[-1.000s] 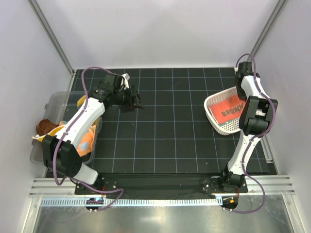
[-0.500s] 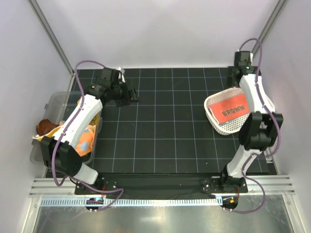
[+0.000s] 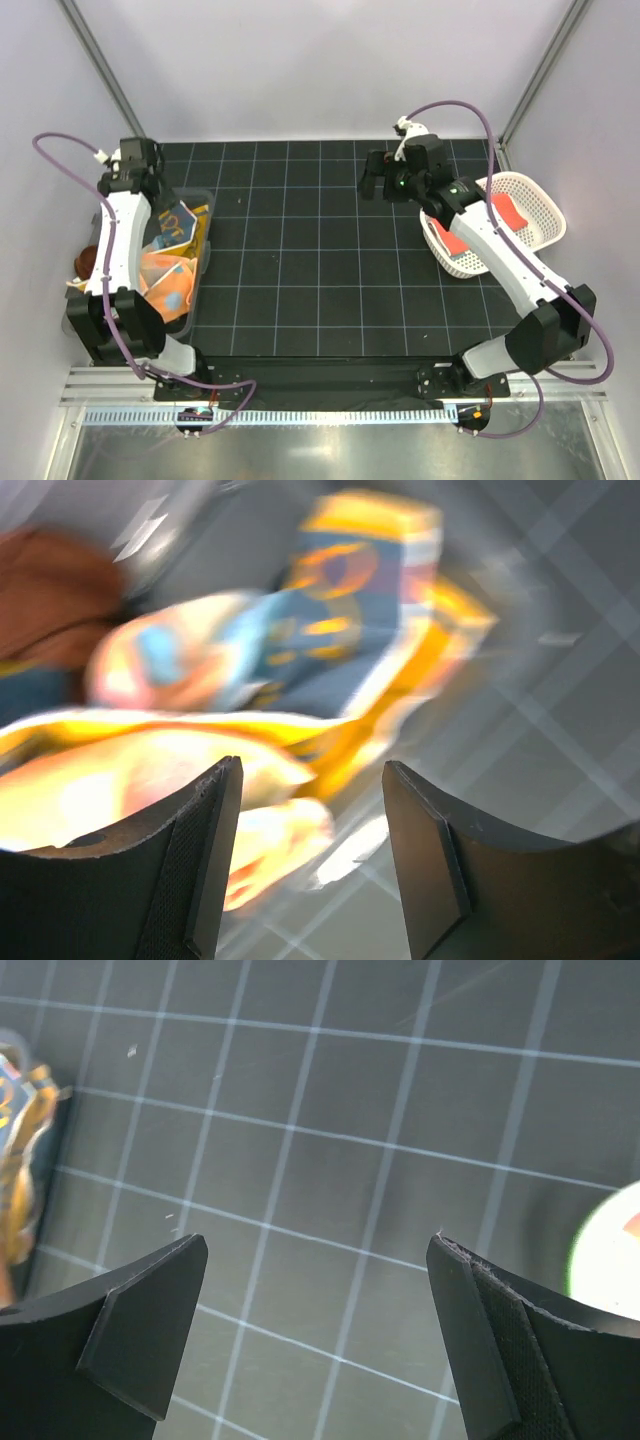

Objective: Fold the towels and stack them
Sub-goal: Grab crumpled towel, then move the towel to the center of the board, then flatten out the crumpled towel, then fold the towel

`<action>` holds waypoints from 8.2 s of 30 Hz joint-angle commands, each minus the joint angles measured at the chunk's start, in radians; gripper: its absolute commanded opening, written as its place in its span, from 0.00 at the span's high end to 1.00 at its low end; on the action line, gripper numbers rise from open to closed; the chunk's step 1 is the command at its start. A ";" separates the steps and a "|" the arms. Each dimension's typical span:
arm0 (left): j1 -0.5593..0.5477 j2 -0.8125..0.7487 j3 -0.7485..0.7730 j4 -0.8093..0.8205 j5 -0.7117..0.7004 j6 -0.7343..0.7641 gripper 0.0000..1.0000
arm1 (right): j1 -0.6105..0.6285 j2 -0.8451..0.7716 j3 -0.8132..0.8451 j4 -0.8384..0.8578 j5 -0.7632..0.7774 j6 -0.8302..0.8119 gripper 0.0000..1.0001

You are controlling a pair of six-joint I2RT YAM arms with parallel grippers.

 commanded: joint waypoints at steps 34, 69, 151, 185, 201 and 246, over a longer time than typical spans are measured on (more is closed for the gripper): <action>0.026 -0.178 -0.324 -0.138 -0.385 0.004 0.42 | 0.044 -0.077 0.052 -0.009 -0.133 0.010 0.00; -0.451 -0.070 0.342 0.288 0.733 -0.231 1.00 | 0.053 -0.177 0.057 -0.109 -0.026 -0.054 0.00; -0.706 -0.336 -0.136 0.224 0.475 0.095 1.00 | 0.407 -0.418 -0.272 0.198 0.669 0.363 0.99; -0.752 -0.074 0.300 0.062 0.079 0.353 1.00 | 0.371 -0.297 -0.066 0.352 0.922 0.202 0.99; -0.511 0.664 0.737 0.350 0.213 0.609 1.00 | -0.197 0.551 0.325 0.731 0.030 0.421 0.99; -0.846 0.296 -0.116 0.220 0.442 0.550 0.98 | -0.321 0.137 -0.331 0.047 -0.086 0.252 0.99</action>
